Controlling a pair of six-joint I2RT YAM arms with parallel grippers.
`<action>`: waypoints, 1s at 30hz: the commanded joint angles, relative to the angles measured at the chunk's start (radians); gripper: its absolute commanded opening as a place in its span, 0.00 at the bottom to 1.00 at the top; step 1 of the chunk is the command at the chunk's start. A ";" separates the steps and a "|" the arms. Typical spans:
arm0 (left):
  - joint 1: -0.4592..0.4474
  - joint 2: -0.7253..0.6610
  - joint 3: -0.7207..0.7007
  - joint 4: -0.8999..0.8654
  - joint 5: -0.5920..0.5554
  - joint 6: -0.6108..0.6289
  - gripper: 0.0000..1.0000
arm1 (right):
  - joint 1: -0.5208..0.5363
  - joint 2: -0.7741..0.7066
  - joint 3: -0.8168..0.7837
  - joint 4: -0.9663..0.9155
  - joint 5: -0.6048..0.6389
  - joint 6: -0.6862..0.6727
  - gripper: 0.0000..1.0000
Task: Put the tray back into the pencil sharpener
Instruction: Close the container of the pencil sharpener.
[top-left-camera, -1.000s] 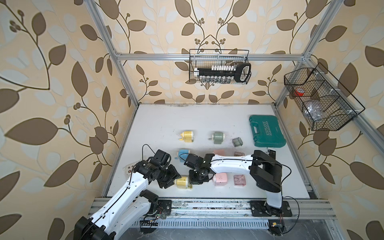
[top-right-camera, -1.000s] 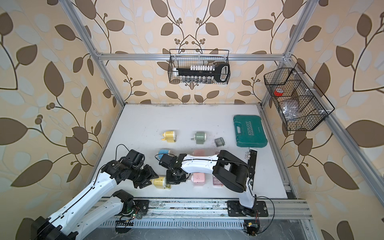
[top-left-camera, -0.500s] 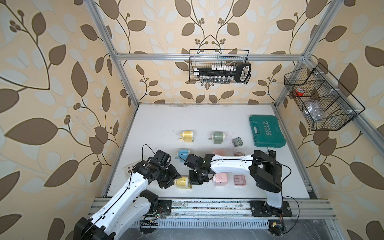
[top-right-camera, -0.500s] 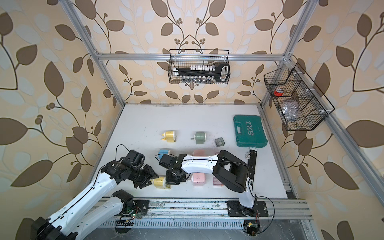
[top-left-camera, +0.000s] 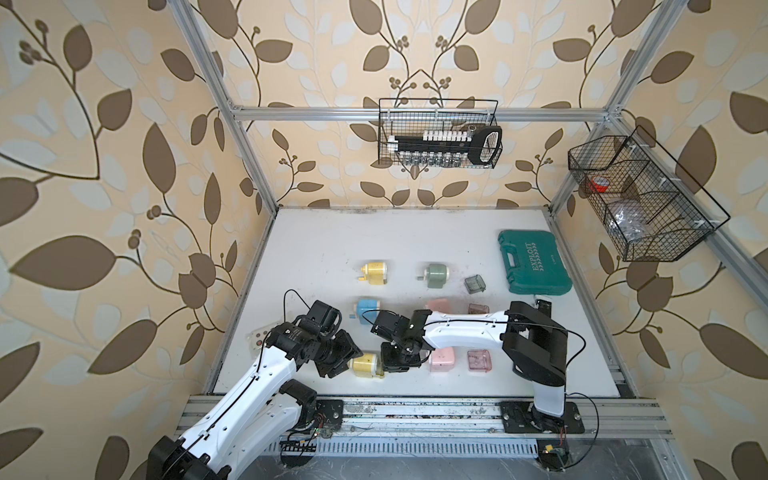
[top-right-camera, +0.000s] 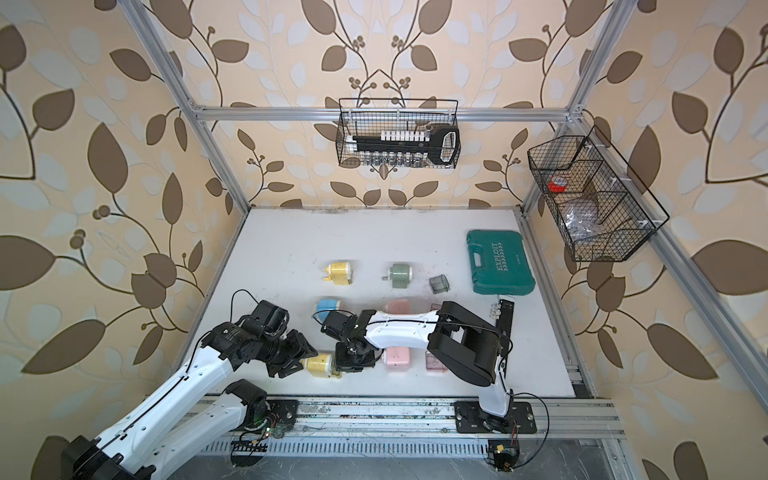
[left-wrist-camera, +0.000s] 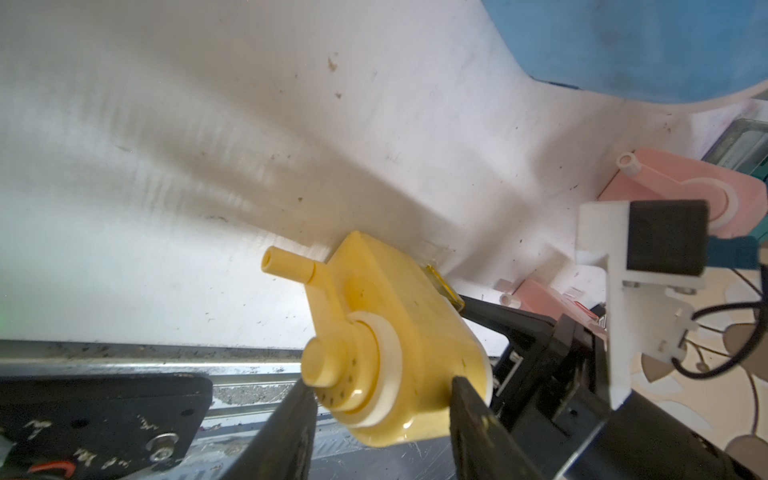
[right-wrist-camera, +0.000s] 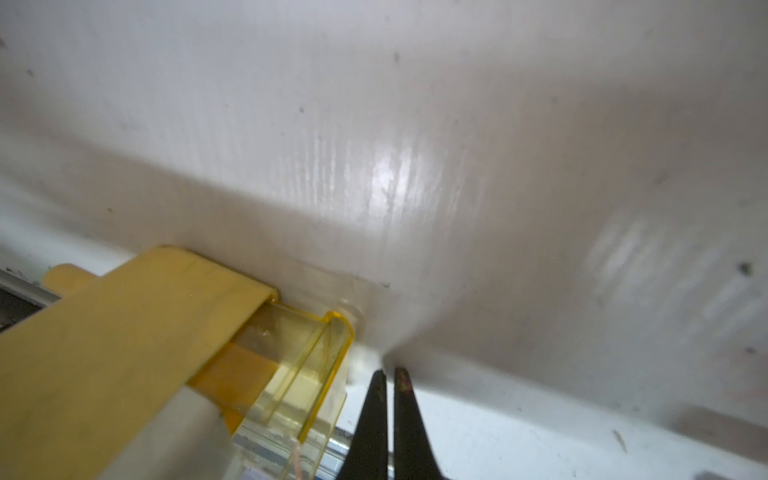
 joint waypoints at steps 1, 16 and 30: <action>-0.003 -0.001 -0.015 -0.033 0.016 -0.007 0.53 | 0.009 -0.024 -0.014 0.008 -0.008 0.016 0.03; -0.003 -0.001 -0.029 -0.027 0.021 -0.010 0.53 | 0.020 -0.005 0.066 0.045 -0.027 0.014 0.02; -0.003 -0.009 -0.038 -0.027 0.022 -0.013 0.52 | 0.031 -0.003 0.076 0.072 -0.041 0.042 0.02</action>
